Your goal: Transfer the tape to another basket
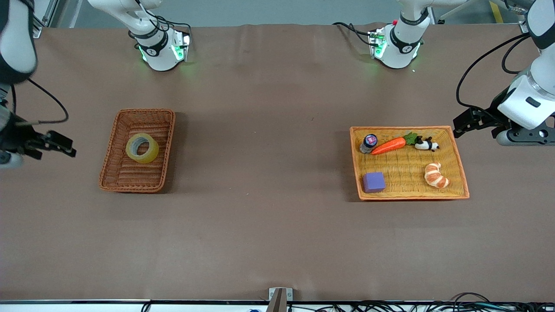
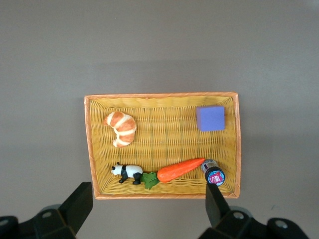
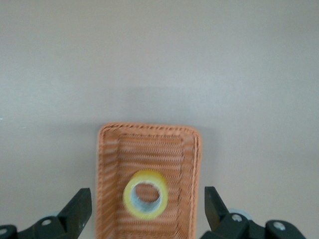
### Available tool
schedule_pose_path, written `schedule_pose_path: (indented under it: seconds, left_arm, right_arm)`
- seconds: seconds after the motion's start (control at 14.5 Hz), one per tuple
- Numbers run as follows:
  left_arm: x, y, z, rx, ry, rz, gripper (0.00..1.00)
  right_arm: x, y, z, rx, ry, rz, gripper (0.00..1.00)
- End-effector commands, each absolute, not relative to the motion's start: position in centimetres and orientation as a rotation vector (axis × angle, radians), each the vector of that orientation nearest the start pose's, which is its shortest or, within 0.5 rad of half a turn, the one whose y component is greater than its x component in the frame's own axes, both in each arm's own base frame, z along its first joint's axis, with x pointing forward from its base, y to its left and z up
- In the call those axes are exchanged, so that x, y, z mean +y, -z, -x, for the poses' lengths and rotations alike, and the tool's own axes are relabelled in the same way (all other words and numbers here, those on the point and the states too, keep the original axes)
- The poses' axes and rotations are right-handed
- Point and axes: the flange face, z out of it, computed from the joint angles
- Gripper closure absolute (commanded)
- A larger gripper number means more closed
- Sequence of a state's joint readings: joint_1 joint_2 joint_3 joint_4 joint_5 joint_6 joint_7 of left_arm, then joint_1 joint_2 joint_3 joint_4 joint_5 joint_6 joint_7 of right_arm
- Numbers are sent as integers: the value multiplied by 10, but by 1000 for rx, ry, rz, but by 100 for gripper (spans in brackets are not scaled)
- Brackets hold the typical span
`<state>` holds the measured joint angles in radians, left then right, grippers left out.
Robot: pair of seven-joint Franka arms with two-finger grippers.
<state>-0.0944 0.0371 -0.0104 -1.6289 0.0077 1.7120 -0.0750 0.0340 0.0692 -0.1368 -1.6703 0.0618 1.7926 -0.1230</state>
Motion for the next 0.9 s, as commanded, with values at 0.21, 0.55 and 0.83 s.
schedule_pose_path:
  seconds: [0.21, 0.55, 0.83]
  left_arm:
    - [-59, -591, -570, 51, 27, 3119, 0]
    - [-64, -593, -567, 56, 16, 3118, 0]
    - [-64, -591, -568, 58, 13, 3116, 0]
  right_arm:
    - [-24, -612, -554, 85, 87, 3151, 0]
    - [-20, -611, -555, 71, 89, 3151, 0]
    - [-19, -611, -554, 59, 84, 3151, 0]
